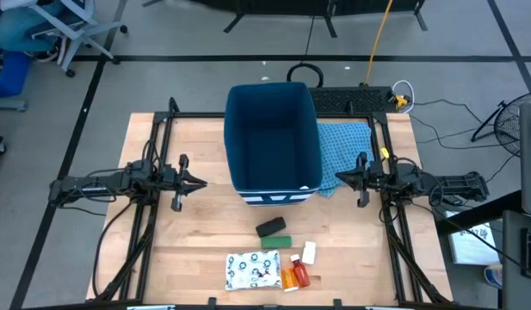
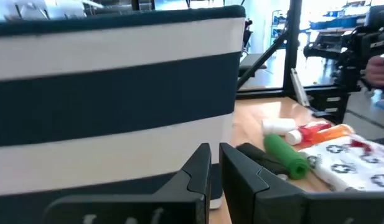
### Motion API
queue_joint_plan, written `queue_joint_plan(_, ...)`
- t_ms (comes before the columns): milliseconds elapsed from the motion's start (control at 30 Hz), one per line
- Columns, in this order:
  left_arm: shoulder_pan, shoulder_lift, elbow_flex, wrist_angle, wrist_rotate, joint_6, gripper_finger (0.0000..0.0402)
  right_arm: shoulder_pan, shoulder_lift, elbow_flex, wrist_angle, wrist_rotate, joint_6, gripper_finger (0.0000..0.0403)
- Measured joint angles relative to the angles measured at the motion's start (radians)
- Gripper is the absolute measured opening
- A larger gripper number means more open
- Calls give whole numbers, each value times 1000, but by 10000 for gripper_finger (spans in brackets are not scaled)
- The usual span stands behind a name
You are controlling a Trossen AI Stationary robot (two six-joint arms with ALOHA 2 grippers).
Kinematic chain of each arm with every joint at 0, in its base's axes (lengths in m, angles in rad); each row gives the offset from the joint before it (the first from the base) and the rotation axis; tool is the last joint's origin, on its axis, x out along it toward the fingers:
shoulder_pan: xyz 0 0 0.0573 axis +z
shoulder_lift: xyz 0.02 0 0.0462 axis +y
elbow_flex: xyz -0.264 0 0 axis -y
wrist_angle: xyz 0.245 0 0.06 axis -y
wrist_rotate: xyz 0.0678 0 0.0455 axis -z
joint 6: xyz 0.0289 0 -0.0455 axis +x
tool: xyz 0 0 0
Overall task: Pick & place medical supplies in basket/bin
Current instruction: Put the white pill bottle into the blue bin
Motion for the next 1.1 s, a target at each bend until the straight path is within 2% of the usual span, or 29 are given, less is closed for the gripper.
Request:
queue_joint_plan(100,0,0,0,23,-17,30,35,0,0,0,0,3,-14,0)
queue_joint_plan(467,0,0,0,42,-28,-92,35,0,0,0,-27,3,-136,0)
queue_joint_plan(600,0,0,0,55,-58,-206,35,0,0,0,-13,2,-158,0)
queue_joint_plan(833,0,0,0,60,-209,-120,35,0,0,0,-12,1,-192,0)
queue_joint_plan(967,0,0,0,61,-238,-82,35,0,0,0,-7,-9,-193,0)
queue_joint_plan(1100,0,0,0,63,-245,-88,35,2,8,34,73,-87,-204,7)
